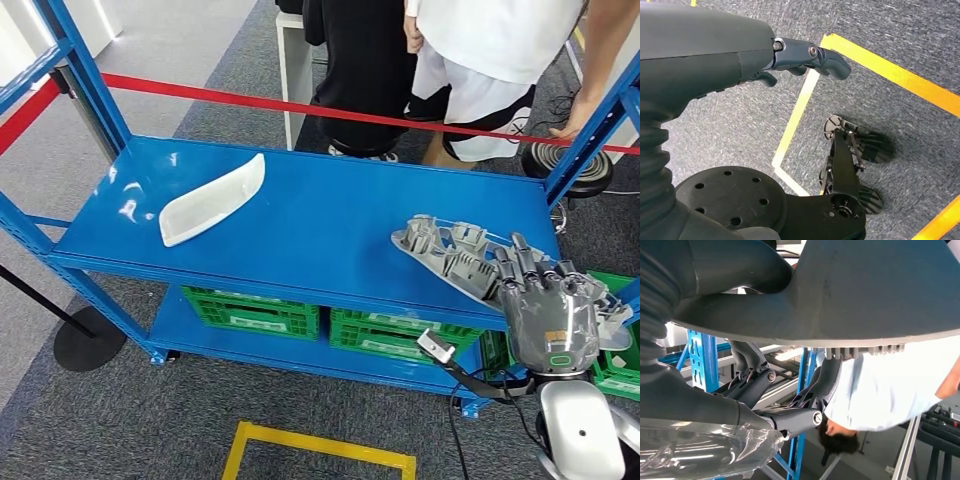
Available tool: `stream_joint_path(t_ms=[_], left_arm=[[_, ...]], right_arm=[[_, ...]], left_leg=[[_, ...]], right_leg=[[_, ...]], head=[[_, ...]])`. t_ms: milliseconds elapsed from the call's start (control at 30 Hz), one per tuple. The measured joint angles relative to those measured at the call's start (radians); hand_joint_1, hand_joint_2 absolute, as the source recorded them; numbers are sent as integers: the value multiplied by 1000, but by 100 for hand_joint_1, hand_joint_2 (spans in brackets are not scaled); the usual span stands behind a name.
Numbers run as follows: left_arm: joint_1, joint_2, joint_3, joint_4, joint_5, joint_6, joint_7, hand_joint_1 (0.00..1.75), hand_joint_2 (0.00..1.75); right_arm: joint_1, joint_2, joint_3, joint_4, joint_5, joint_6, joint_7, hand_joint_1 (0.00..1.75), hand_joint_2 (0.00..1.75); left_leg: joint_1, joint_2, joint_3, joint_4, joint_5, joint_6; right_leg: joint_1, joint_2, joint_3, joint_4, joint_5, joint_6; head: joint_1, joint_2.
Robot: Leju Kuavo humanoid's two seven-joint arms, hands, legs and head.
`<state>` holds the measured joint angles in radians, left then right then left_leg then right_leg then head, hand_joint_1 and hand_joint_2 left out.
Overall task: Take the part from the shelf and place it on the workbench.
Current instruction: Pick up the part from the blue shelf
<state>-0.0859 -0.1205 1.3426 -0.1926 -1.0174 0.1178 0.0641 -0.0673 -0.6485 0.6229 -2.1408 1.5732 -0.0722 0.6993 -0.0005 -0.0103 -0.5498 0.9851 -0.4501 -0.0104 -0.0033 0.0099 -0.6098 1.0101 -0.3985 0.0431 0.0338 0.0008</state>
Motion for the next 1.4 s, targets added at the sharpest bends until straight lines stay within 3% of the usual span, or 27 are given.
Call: stream_joint_path(t_ms=[333,367,467,500,600,1400], left_arm=[[0,0,3,0,0,0,1,0,175],[0,0,5,0,0,0,1,0,175],[0,0,10,0,0,0,2,0,175],[0,0,11,0,0,0,2,0,175],[0,0,14,0,0,0,3,0,175],[0,0,19,0,0,6,12,0,175]], right_arm=[[1,0,0,0,0,-6,0,175,175],[2,0,0,0,0,-8,0,156,175],[2,0,0,0,0,-12,0,59,175],[2,0,0,0,0,-14,0,77,175],[2,0,-2,0,0,-17,0,175,175],[8,0,-8,0,1,-22,0,175,175]], left_leg=[[0,0,0,0,0,0],[0,0,0,0,0,0],[0,0,0,0,0,0],[0,0,0,0,0,0],[0,0,0,0,0,0],[0,0,0,0,0,0]], right_leg=[[0,0,0,0,0,0],[0,0,0,0,0,0],[0,0,0,0,0,0],[0,0,0,0,0,0],[0,0,0,0,0,0],[0,0,0,0,0,0]], head=[[0,0],[0,0],[0,0],[0,0],[0,0],[0,0]])
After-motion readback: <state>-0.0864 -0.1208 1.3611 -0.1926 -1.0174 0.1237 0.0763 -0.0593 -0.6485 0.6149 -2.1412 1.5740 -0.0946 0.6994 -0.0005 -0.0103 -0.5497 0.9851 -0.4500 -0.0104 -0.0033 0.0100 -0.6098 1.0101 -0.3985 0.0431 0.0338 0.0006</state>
